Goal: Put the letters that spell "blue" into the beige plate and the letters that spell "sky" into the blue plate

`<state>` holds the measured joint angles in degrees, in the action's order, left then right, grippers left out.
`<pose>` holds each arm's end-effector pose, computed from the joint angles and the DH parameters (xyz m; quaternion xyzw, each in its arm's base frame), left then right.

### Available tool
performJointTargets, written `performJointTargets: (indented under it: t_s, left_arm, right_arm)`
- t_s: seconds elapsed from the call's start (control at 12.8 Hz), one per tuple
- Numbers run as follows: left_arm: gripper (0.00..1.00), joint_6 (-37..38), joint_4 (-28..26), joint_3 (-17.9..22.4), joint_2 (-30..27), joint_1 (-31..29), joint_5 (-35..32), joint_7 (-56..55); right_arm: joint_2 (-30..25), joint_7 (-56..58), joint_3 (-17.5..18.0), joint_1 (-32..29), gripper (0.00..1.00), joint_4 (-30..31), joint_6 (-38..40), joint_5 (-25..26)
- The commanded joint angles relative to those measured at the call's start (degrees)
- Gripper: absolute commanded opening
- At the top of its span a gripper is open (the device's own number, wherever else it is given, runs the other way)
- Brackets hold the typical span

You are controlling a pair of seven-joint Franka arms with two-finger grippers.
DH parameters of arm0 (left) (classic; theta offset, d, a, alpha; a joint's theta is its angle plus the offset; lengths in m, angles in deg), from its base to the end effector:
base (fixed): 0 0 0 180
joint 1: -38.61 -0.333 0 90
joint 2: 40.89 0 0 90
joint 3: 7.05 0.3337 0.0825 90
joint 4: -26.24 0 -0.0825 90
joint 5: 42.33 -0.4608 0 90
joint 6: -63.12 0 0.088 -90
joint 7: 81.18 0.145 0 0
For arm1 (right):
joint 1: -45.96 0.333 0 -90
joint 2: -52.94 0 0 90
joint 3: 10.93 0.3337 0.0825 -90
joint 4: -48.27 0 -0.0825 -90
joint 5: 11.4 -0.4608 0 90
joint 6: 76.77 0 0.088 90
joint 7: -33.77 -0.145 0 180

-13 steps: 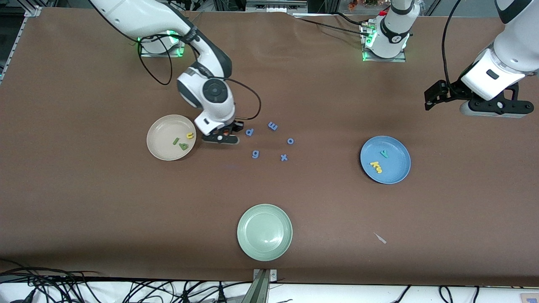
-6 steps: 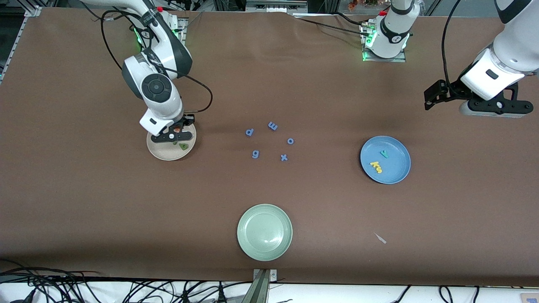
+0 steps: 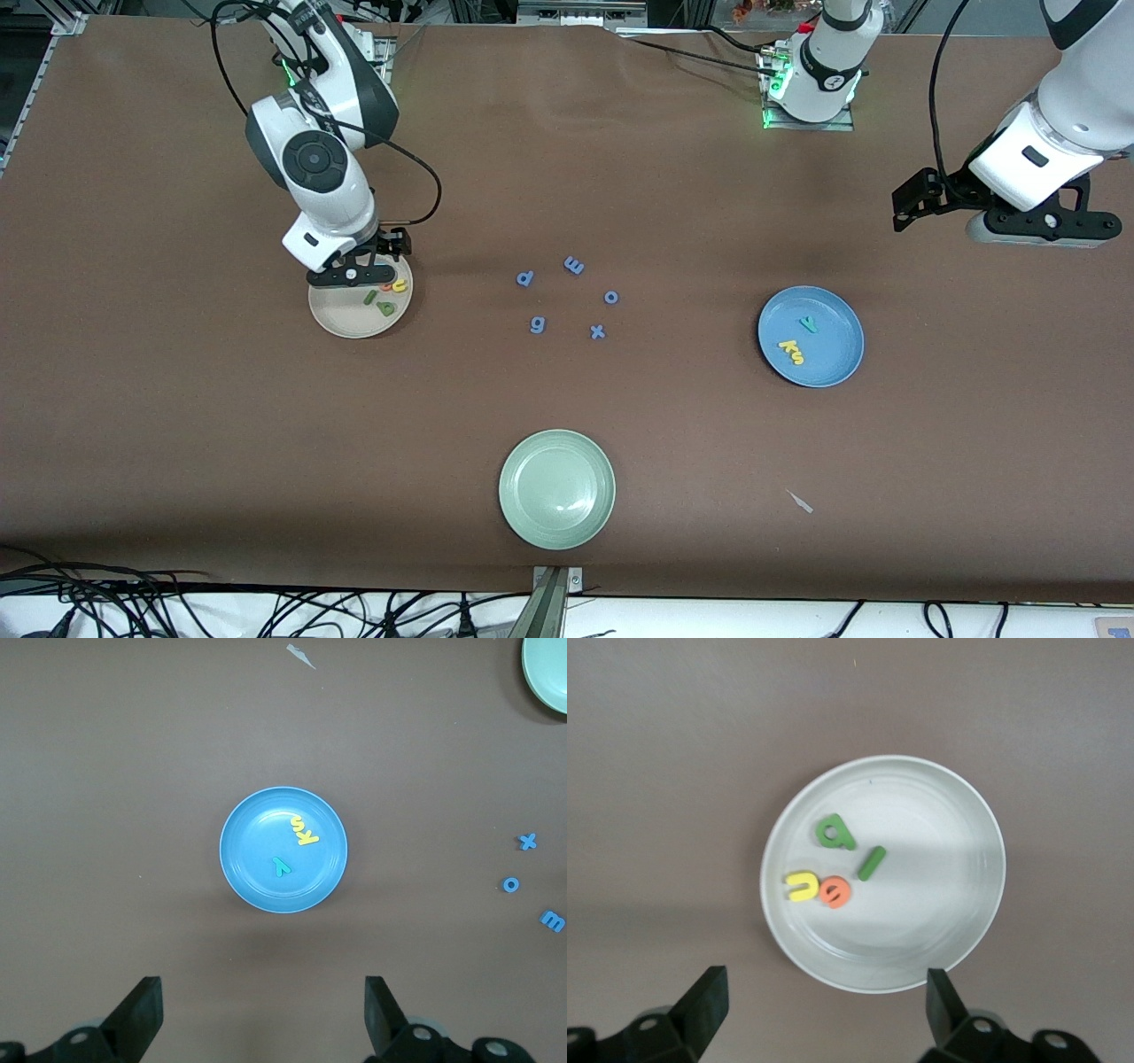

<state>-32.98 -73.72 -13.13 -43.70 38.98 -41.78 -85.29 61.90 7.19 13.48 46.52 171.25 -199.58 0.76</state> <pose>0.6147 -0.0718 0.5481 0.9998 -0.0198 -0.0095 0.0013 0.5472 0.2401 0.2547 0.9949 0.0497 -0.0405 0.0778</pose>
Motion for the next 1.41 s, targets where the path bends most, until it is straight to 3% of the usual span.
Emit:
performJointTargets:
  t_s: [0.0, 0.16, 0.31, 0.55, 0.78, 1.33]
  left_arm:
    - [1.0, 1.3, 1.5, 0.2, 0.5, 0.2, 0.5, 1.0]
    - [1.0, 1.3, 1.5, 0.1, 0.5, 0.2, 0.5, 0.9]
    - [1.0, 1.3, 1.6, 0.1, 0.5, 0.2, 0.5, 0.9]
    - [1.0, 1.3, 1.5, 0.1, 0.4, 0.2, 0.5, 0.9]
    - [1.0, 1.3, 1.6, 0.1, 0.5, 0.2, 0.5, 0.8]
    - [1.0, 1.3, 1.5, 0.1, 0.5, 0.3, 0.5, 0.7]
  right_arm:
    - [-3.1, 1.5, 0.2, -0.5, 1.0, -6.8, 8.3, -2.9]
    - [-4.2, 1.9, -0.1, -0.7, 1.0, -14.2, 16.9, -3.2]
    - [-5.4, 3.5, -3.1, -0.7, 1.0, -20.1, 23.1, -6.3]
    - [-6.6, 13.3, -11.9, -0.5, 1.0, -25.2, 27.4, -8.7]
    - [-6.6, 20.2, -18.4, -0.3, 1.0, -28.2, 29.7, -8.8]
    - [-8.2, 21.0, -19.1, -0.2, 1.0, -27.2, 29.7, -10.8]
